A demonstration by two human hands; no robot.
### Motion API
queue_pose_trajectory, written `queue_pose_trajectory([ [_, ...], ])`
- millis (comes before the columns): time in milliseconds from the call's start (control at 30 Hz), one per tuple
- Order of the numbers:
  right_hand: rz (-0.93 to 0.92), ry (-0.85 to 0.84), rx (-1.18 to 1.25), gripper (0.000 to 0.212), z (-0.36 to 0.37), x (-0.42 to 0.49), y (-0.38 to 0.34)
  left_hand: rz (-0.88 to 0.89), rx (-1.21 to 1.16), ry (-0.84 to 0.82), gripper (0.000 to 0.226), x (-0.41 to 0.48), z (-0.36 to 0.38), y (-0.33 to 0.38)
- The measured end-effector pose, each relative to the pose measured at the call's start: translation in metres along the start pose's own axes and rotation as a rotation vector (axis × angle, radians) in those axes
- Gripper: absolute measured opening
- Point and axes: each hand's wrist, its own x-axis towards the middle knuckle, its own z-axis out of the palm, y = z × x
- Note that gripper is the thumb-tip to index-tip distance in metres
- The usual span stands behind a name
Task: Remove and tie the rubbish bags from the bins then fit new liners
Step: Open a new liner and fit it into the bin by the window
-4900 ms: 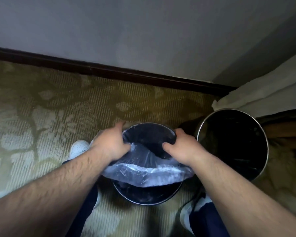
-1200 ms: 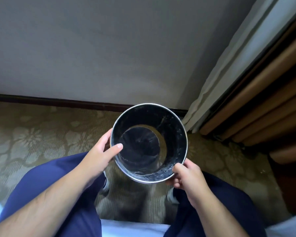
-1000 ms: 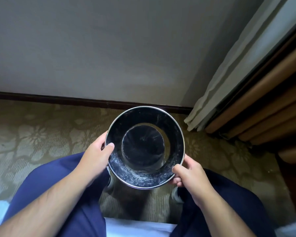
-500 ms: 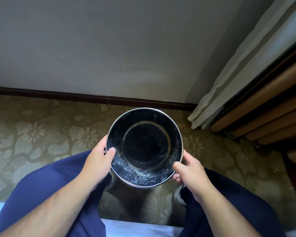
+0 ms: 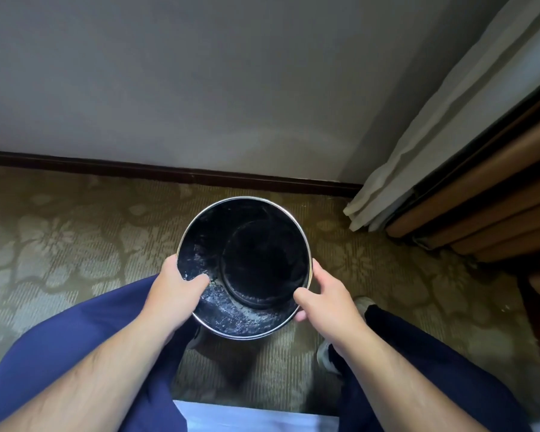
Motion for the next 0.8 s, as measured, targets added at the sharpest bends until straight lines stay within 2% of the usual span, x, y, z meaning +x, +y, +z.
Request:
queue_pose_trajectory([
  [133,0.021,0.005,-0.012,0.072,-0.008,0.008,-0.007,0.017,0.011,-0.026,0.026,0.001,-0.001,0.005],
  [267,0.022,0.011,-0.012,0.050,-0.022,0.012,-0.012,0.097,0.042,-0.043,0.026,-0.001,0.001,0.010],
  [367,0.039,0.050,0.008,0.038,-0.030,0.015,-0.010,0.166,0.054,-0.059,0.038,0.001,0.003,0.010],
  [600,0.067,0.045,0.062,0.030,-0.034,0.021,-0.014,0.223,0.052,-0.059,0.049,0.013,0.006,0.015],
  [800,0.145,0.047,0.077,0.022,-0.043,0.035,-0.009,0.232,0.026,-0.132,0.055,0.015,0.014,0.028],
])
